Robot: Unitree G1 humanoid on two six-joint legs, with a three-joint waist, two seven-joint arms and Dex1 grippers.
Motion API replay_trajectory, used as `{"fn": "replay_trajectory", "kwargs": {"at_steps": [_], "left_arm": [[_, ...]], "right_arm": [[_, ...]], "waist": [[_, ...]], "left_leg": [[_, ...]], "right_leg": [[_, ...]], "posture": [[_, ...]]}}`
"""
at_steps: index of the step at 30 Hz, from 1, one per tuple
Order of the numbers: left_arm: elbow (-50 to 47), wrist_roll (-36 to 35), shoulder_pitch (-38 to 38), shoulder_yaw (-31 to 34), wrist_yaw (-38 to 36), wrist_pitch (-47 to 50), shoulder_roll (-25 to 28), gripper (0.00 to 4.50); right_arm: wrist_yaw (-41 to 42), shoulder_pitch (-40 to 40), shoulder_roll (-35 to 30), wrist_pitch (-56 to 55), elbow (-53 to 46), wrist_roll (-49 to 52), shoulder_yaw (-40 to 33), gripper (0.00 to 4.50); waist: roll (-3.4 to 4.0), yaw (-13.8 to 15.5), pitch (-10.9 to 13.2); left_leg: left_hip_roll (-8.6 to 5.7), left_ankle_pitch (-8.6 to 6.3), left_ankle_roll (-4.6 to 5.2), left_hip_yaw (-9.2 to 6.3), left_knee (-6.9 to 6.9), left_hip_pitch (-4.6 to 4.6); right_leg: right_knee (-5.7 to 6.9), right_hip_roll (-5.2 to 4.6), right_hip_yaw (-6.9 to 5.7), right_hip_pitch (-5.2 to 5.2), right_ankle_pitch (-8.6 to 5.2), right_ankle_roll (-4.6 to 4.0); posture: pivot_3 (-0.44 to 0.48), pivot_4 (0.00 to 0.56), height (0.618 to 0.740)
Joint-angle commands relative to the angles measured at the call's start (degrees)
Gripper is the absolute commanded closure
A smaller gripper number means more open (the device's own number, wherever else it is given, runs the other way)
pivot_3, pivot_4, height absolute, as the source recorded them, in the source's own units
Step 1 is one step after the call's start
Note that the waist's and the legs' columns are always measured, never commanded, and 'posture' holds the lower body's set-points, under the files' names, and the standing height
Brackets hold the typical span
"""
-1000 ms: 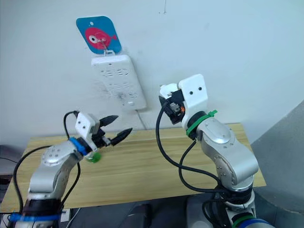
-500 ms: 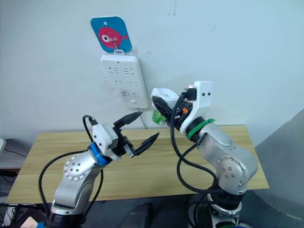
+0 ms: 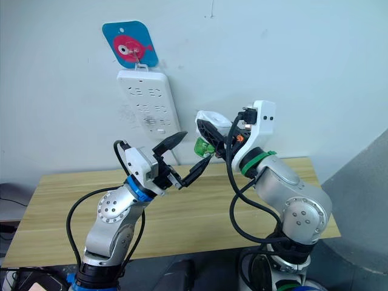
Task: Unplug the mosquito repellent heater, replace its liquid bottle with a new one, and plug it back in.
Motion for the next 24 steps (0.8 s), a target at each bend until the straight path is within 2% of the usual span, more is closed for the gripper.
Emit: {"fn": "replay_trajectory", "kwargs": {"at_steps": [1,7,19,20,21,24], "left_arm": [[-2.1,-1.3,0.3,-0.5,-0.1,0.1,-0.1,0.0],[-2.5,-2.8,1.2,-1.5,-0.3,2.1,-0.3,0.0],[-2.3,-1.5,0.1,-1.3,1.2,-0.7,-1.3,0.0],[-2.2,-1.3,0.1,-1.4,1.2,-0.8,-1.3,0.4],[-2.0,-1.1,0.1,-1.6,1.2,-1.1,-1.2,0.58],[-1.2,-0.4,0.4,-2.0,1.0,-1.6,-1.0,1.54]], "right_arm": [[-0.9,-2.4,0.9,-2.2,-1.2,2.9,1.0,1.52],[-2.5,-2.1,-0.1,-3.4,-1.0,5.0,1.9,1.52],[-4.9,-1.6,-1.7,-5.1,-0.6,7.7,3.0,1.52],[-5.0,-1.6,-1.9,-5.3,-0.6,7.9,3.1,1.52],[-5.2,-1.6,-2.0,-5.4,-0.5,8.2,3.3,1.52],[-5.7,-1.5,-2.4,-6.0,-0.2,9.1,3.6,1.52]], "waist": [[0.01,0.0,0.0],[0.0,0.0,0.0],[0.0,0.0,0.0],[0.0,0.0,0.0],[0.0,0.0,0.0],[0.0,0.0,0.0]], "left_leg": [[0.0,0.0,0.0,0.01,0.0,0.01],[0.0,0.0,0.0,0.0,0.0,-0.02],[0.0,0.0,0.0,0.0,0.0,-0.01],[0.0,0.0,0.0,0.0,0.0,-0.02],[0.0,0.0,0.0,0.0,0.0,-0.02],[0.0,0.0,0.0,0.0,0.0,-0.02]], "right_leg": [[0.0,0.0,0.0,0.0,0.0,0.0],[-0.01,0.0,0.0,0.0,0.0,0.0],[-0.01,0.0,0.0,0.0,0.0,0.0],[-0.01,0.0,0.0,0.0,0.0,0.0],[-0.01,0.0,0.0,0.0,0.0,0.0],[-0.01,0.0,0.0,0.0,0.0,0.0]], "posture": [[-0.1,0.196,0.74],[-0.104,0.198,0.74],[-0.106,0.199,0.74],[-0.106,0.199,0.74],[-0.104,0.199,0.74],[-0.104,0.199,0.74]]}}
